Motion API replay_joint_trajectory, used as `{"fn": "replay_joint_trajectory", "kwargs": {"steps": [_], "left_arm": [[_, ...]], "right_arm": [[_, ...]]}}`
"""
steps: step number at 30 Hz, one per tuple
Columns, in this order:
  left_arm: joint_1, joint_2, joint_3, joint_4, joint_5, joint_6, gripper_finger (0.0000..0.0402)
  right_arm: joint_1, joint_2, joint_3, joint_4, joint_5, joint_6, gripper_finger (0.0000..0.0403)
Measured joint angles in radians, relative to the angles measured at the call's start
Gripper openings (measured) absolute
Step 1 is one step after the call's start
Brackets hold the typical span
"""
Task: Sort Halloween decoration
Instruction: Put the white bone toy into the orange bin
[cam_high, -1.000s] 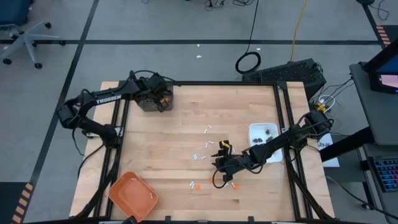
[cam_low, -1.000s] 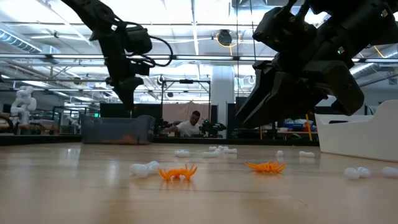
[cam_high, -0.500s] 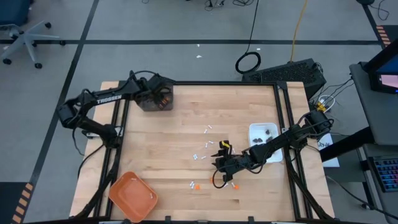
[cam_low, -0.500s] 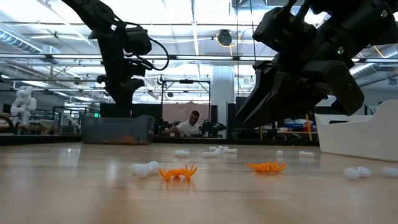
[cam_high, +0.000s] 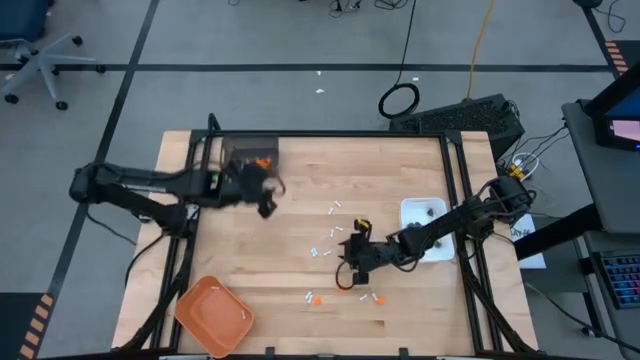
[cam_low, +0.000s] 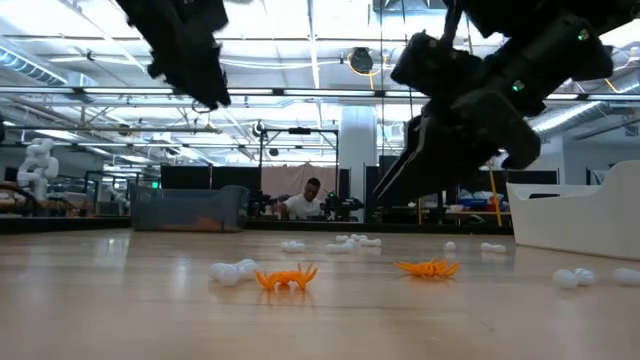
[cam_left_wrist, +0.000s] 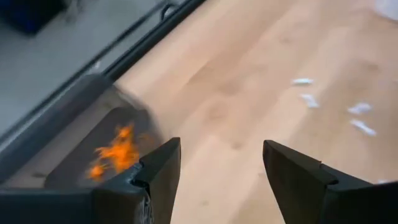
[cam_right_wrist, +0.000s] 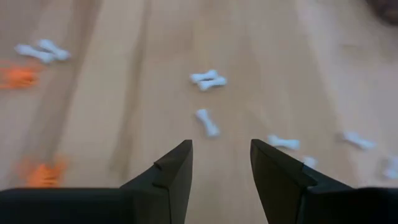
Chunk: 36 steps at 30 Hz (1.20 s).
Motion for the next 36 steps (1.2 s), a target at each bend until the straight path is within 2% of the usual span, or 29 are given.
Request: {"fn": "replay_joint_trajectory", "kwargs": {"steps": [4,7,10,13,15,22,27,36], "left_arm": [[-0.213,0.031,-0.033,0.094,-0.147,-0.068,0.0226],[-0.339,0.077,-0.076,0.238,-0.255,-0.091,0.0226],[-0.423,0.138,-0.089,0.338,-0.348,-0.085,0.0226],[-0.472,0.196,-0.090,0.387,-0.391,-0.081,0.0226],[-0.489,0.219,-0.090,0.426,-0.397,-0.023,0.0226],[-0.495,0.230,-0.090,0.628,-0.374,0.126,0.0226],[-0.495,0.239,-0.090,0.642,-0.312,0.143,0.0226],[-0.495,0.292,-0.090,0.640,-0.303,0.144,0.0226]], "right_arm": [[-0.027,0.036,0.000,0.050,-0.108,-0.008,0.0146],[-0.049,0.079,0.000,0.148,-0.132,-0.029,0.0146],[-0.069,0.108,0.001,0.206,-0.138,-0.044,0.0146],[-0.094,0.115,0.001,0.202,-0.208,-0.083,0.0146],[-0.112,0.114,0.001,0.216,-0.259,-0.112,0.0146],[-0.141,0.114,0.001,0.213,-0.309,-0.165,0.0146],[-0.140,0.114,0.001,0.209,-0.317,-0.165,0.0146],[-0.140,0.142,0.002,0.239,-0.317,-0.166,0.0146]]}}
